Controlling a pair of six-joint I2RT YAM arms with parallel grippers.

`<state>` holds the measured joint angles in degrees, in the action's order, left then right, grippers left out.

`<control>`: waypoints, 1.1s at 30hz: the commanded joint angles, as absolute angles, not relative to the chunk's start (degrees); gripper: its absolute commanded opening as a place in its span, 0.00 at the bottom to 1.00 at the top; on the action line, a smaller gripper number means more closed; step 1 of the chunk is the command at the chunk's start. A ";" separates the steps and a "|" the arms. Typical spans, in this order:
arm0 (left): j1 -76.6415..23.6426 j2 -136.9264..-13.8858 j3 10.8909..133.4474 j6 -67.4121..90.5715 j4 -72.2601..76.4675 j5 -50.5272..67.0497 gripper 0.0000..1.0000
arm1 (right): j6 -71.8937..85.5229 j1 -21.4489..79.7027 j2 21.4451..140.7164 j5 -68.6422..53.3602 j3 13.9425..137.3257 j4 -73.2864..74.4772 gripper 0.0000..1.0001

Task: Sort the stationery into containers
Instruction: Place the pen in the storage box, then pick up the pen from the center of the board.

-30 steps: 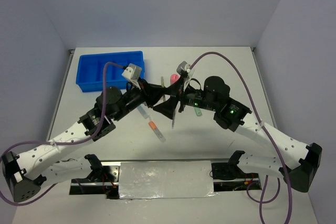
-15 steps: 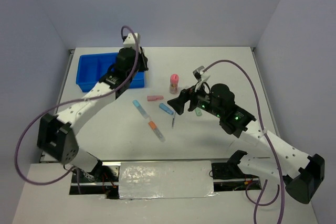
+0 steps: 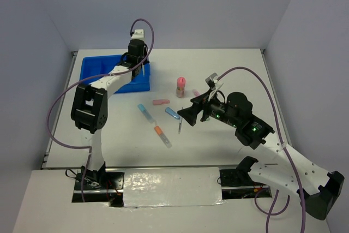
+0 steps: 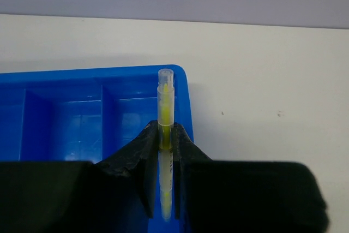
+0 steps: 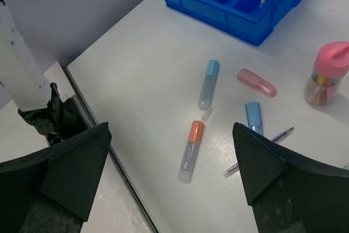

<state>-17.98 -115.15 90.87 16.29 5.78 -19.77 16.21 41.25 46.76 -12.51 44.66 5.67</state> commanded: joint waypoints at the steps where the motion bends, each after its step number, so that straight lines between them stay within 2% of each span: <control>1: -16.35 -116.36 92.55 15.38 11.42 -18.11 0.06 | 15.38 41.57 46.41 -14.76 45.35 5.72 1.00; 3: -16.35 -117.16 92.02 15.91 11.95 -18.90 0.13 | 15.73 41.66 46.76 -15.81 45.26 5.10 1.00; 4: -16.43 -117.33 91.76 16.08 12.13 -18.98 0.23 | 15.82 41.66 47.02 -16.17 45.26 5.01 1.00; 6: -16.35 -118.21 91.67 16.43 11.69 -19.16 0.31 | 16.00 41.66 48.07 -16.00 45.44 5.10 1.00; 7: -16.35 -118.56 92.28 16.96 10.91 -19.68 0.41 | 16.17 41.57 48.42 -15.39 45.44 5.18 1.00; 9: -16.26 -118.39 92.29 17.49 10.46 -19.34 0.51 | 16.43 41.75 49.48 -14.68 45.44 5.71 1.00; 10: -16.26 -117.78 92.20 17.58 10.02 -19.34 0.62 | 16.78 41.75 49.83 -14.07 45.70 5.89 1.00; 13: -16.26 -116.37 92.28 17.84 8.88 -19.25 0.79 | 17.40 41.75 50.36 -13.27 46.14 6.77 1.00; 16: -16.26 -115.06 93.33 18.02 7.13 -20.12 0.83 | 18.10 41.75 50.19 -12.04 45.97 6.68 1.00; 19: -16.35 -108.58 92.21 19.68 3.79 -20.66 0.87 | 19.33 41.75 52.37 -7.84 47.54 9.30 1.00; 20: -16.35 -106.54 91.33 20.99 2.65 -20.57 0.94 | 19.77 41.75 54.38 -6.43 47.98 10.27 1.00; 21: -16.52 -104.52 90.36 21.70 1.85 -19.61 0.97 | 20.30 41.75 55.19 -4.24 48.25 11.41 1.00; 23: -17.13 -98.72 87.81 22.50 -0.42 -19.16 0.99 | 22.14 41.75 56.69 -3.34 48.52 11.34 1.00; 28: -19.95 -87.73 81.40 24.87 -8.25 -18.82 0.99 | 25.05 42.19 57.83 -4.22 47.81 9.32 1.00; 33: -26.79 -80.69 72.09 31.80 -14.05 -15.20 0.97 | 27.59 42.63 59.94 2.62 50.18 14.05 1.00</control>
<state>-23.11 -80.60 77.80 26.39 -6.81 -17.72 24.97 42.04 58.89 -2.87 46.72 11.77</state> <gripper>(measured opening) 0.977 0.994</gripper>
